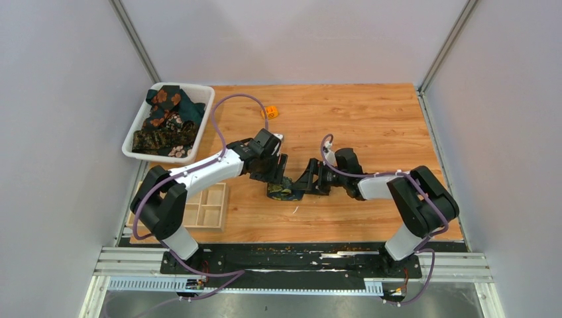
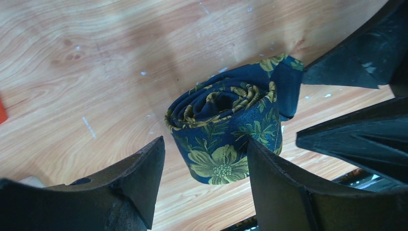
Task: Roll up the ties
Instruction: Roll the tie at the center of the board.
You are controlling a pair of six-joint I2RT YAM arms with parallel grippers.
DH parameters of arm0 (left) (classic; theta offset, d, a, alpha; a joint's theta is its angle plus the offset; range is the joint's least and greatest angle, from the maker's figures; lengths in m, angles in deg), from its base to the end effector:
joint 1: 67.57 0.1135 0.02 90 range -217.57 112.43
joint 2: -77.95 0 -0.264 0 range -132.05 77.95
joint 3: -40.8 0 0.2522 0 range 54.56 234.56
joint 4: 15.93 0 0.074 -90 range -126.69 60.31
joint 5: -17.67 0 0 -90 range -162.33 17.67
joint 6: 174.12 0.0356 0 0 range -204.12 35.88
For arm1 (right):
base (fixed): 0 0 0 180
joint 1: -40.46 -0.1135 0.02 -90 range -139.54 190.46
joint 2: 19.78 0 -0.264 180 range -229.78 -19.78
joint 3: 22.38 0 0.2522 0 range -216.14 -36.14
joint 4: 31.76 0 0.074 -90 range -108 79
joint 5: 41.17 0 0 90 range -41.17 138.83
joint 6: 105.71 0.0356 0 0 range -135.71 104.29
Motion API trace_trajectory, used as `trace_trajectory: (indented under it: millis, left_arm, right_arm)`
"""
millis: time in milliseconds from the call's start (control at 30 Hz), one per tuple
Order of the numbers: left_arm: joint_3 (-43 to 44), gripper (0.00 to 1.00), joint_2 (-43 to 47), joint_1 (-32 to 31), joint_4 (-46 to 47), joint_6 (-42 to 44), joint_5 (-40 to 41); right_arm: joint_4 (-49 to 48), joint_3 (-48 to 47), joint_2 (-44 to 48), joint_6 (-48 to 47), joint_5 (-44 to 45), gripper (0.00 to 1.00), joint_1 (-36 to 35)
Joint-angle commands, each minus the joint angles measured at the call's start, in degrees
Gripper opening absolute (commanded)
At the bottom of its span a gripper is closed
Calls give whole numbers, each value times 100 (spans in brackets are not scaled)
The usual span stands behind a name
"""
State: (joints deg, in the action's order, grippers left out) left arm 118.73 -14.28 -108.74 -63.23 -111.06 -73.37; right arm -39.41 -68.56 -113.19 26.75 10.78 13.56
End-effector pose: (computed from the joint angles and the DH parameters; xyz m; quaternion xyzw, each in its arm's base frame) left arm 0.2456 -0.2156 0.2186 0.1223 0.9617 -0.1447 0.1983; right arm 0.2448 0.1488 0.1269 -0.0218 0.8663 0.4717 0.1633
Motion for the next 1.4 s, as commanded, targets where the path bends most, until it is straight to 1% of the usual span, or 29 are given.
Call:
trace_trajectory:
  millis: [0,367,467,600,733,800,900,1000,1067,1133,1233,1367]
  left_arm:
    - [-21,70,-110,-6,429,-179,-342]
    - [-76,68,-165,-14,733,-385,-537]
    - [-111,67,-147,-14,807,-432,-588]
    - [-114,67,-125,-14,815,-452,-611]
    - [-112,67,-80,-14,805,-465,-601]
    - [-84,67,-40,-14,770,-454,-580]
    - [26,74,53,-14,574,-379,-415]
    - [158,82,213,-10,242,-203,-70]
    - [192,85,344,-1,25,-88,159]
    - [152,86,443,41,-149,30,324]
    - [-103,88,604,209,-113,155,169]
    - [-545,96,810,550,269,356,-494]
  right_arm:
    - [-114,-195,-257,14,55,81,-96]
    - [-144,-539,-445,136,50,79,-310]
    - [-166,-576,-483,168,76,75,-338]
    - [-188,-611,-565,201,96,66,-348]
    - [-216,-608,-657,221,103,53,-343]
    - [-236,-598,-702,230,104,49,-338]
    - [-250,-597,-756,239,103,46,-344]
    - [-241,-598,-792,239,103,45,-340]
    - [-224,-599,-802,235,93,44,-340]
    - [-217,-594,-802,226,95,43,-336]
    - [-198,-598,-804,212,82,42,-341]
    - [-197,-607,-874,183,49,38,-334]
